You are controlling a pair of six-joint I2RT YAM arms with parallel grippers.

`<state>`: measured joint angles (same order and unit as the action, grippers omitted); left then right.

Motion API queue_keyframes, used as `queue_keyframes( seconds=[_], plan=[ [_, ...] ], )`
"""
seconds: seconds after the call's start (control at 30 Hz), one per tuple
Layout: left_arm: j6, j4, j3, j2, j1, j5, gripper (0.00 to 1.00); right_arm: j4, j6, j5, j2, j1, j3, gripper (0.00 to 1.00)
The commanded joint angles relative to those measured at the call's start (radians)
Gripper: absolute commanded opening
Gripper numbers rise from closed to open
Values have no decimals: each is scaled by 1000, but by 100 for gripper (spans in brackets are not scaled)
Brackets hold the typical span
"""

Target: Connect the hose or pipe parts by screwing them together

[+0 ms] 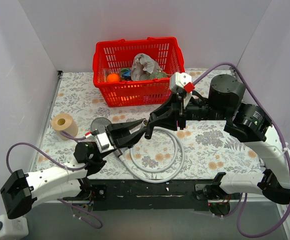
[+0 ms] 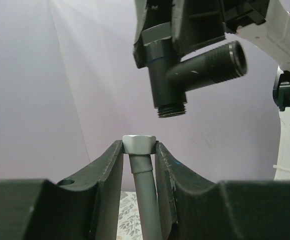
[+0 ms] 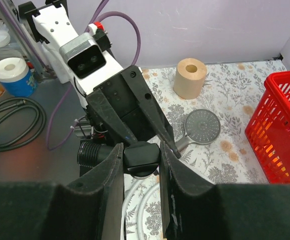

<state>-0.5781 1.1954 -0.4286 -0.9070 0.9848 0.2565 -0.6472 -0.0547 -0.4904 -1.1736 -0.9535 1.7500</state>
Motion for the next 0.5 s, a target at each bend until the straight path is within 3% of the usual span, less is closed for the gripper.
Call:
queue_keyframes(
  seconds=[0.0,0.47],
  plan=[
    [-28,-25,-56,46,-3,-57,0,133,-22,91,18,-53,-18,1],
    [-58,-141,-73,115,-3,-2,0,360,-8,184,68,-99,-168,1]
  ],
)
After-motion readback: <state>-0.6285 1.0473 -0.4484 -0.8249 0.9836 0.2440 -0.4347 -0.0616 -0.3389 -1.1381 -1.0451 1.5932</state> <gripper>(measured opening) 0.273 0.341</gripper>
